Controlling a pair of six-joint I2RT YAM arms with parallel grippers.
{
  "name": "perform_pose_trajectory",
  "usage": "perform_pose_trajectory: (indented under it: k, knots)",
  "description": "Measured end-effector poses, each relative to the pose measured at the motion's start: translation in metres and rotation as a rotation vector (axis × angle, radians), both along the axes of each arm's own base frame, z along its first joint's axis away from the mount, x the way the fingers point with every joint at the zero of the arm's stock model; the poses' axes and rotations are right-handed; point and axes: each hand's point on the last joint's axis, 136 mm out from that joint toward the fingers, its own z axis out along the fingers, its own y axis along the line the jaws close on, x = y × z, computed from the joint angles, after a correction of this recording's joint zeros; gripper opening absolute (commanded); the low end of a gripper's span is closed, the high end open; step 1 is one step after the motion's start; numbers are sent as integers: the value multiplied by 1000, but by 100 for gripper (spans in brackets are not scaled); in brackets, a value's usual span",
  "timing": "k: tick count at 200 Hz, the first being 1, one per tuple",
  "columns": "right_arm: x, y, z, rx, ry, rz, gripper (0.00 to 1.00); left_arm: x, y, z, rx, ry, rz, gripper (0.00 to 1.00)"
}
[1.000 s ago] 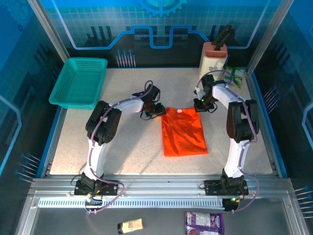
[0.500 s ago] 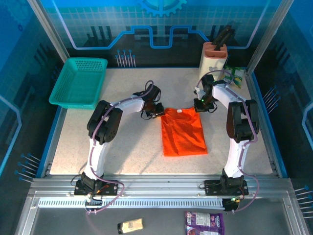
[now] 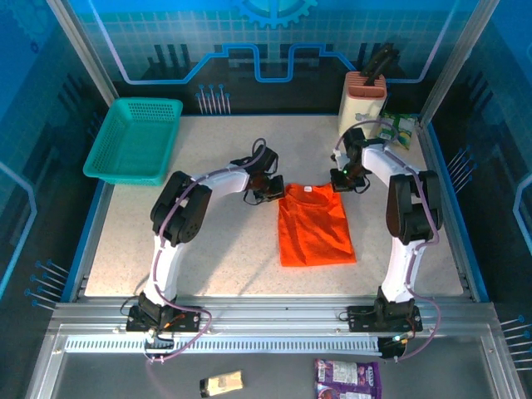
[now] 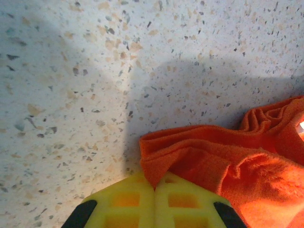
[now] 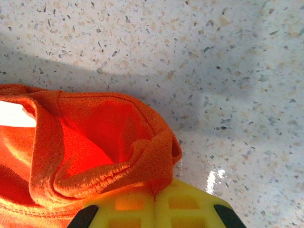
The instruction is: Fold the inside-out t-shirt
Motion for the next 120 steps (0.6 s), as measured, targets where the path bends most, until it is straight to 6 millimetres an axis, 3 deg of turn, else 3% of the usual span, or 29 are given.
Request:
perform_pose_trajectory:
  k: [33,92,120]
  knots:
    - [4,-3,26,-3,-99,-19,0,-2,15,21,-9,-37,18,0]
    - [16,-1,90,36,-339,-31,0,14,27,100,-84,-213,35,0]
    - [24,0,131,58,-476,-34,0,20,28,135,-109,-297,21,0]
